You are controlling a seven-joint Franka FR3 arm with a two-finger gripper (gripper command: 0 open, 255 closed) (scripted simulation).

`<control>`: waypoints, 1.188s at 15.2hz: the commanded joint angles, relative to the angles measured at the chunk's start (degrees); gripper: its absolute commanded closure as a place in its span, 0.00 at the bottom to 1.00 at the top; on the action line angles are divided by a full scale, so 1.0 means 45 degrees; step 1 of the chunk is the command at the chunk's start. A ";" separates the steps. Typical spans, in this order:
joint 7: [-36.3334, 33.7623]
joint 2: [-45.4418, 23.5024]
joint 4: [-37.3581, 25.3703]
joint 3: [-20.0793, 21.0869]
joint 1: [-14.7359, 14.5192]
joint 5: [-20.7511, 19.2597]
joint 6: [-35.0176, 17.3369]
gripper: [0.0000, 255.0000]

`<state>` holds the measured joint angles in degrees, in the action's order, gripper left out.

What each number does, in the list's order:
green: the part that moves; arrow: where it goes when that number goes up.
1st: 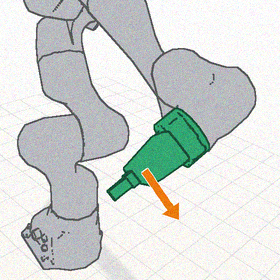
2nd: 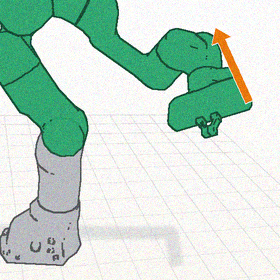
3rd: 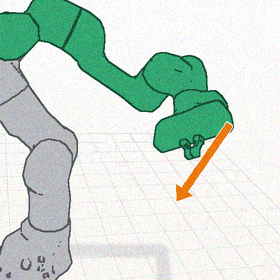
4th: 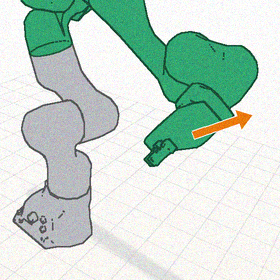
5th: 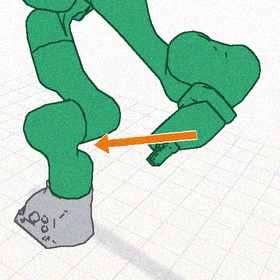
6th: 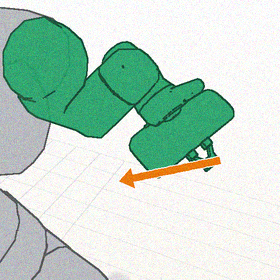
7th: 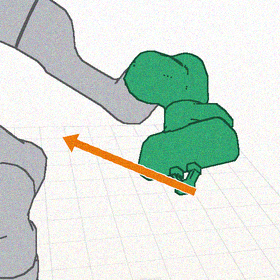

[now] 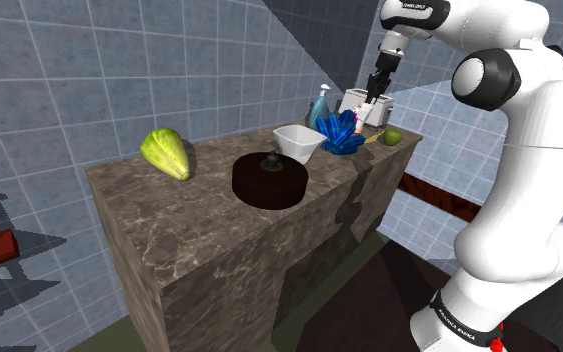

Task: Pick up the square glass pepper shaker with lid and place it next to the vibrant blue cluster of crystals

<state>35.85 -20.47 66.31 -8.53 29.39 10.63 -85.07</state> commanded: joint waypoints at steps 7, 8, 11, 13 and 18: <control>0.0179 0.0507 0.2144 0.0002 -0.0143 -0.0075 -0.1635 1.00; 0.0201 0.0543 0.2368 0.0003 -0.0155 -0.0078 -0.1823 1.00; 0.0265 0.0625 0.3000 0.0007 -0.0188 -0.0082 -0.2370 1.00; 0.0308 0.0660 0.3392 0.0011 -0.0206 -0.0081 -0.2725 1.00; 0.0418 0.0685 0.4281 0.0022 -0.0243 -0.0061 -0.3582 1.00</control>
<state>37.65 -17.29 85.03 -8.45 28.32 10.33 -100.51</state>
